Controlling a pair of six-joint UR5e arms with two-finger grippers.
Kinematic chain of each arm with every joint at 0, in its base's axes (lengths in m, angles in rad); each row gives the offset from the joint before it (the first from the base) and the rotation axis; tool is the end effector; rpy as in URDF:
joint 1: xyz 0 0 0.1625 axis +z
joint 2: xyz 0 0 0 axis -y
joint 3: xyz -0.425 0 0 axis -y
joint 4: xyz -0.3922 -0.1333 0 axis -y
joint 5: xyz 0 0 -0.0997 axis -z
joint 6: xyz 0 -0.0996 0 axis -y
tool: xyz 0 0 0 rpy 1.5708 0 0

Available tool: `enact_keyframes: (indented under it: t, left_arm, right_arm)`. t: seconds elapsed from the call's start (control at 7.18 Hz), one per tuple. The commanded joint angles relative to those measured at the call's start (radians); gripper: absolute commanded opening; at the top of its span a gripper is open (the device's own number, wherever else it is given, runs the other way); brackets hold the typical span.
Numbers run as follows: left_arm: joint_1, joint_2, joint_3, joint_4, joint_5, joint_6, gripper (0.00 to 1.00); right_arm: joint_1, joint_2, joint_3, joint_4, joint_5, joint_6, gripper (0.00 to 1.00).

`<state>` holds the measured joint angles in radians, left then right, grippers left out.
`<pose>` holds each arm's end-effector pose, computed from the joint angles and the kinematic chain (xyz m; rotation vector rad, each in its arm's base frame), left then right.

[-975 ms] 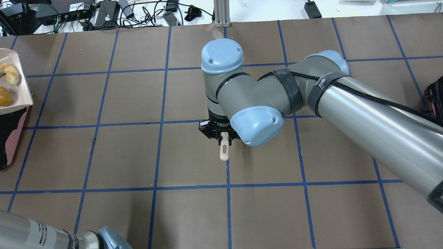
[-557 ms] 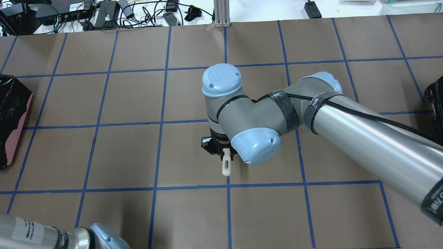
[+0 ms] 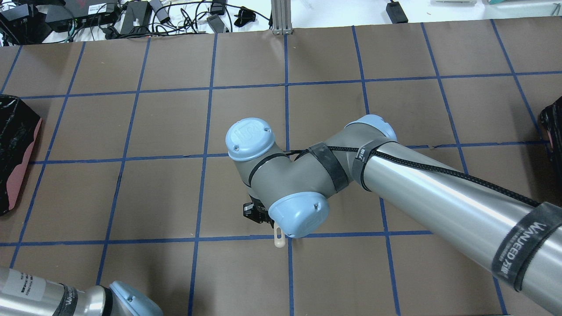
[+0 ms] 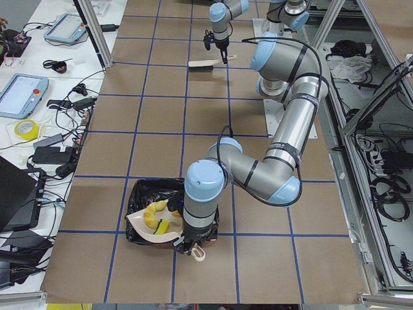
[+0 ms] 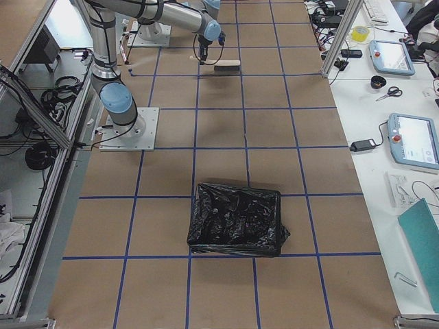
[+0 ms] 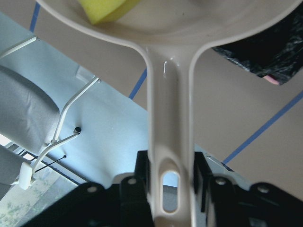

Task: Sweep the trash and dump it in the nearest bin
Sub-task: 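Tip the dustpan over the black bin with left gripper to empty it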

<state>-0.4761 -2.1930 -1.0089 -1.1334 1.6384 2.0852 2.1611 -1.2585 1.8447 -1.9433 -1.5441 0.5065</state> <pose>0.6250 -0.4647 0.4285 1.2980 2.4405 0.1035 0.4100 -0.3676 0.2315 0.1229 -3.0358 -0.2992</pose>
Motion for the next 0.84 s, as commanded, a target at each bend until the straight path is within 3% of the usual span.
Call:
enact_keyframes:
  t: [0.0,0.28,0.7]
  left_arm:
    - [-0.022,-0.01,-0.026,0.157,-0.002,0.004,0.0]
    - [-0.082,0.047,-0.19,0.399,0.111,0.085,0.0]
    - [-0.104,0.111,-0.244,0.425,0.126,0.159,0.0]
  right_arm:
    - [0.003,-0.004,0.001,0.001,-0.034,-0.009,0.0]
    - [-0.001,-0.018,0.002,0.001,-0.034,-0.013,0.0]
    - [-0.027,-0.03,0.042,-0.008,-0.022,-0.066,0.0]
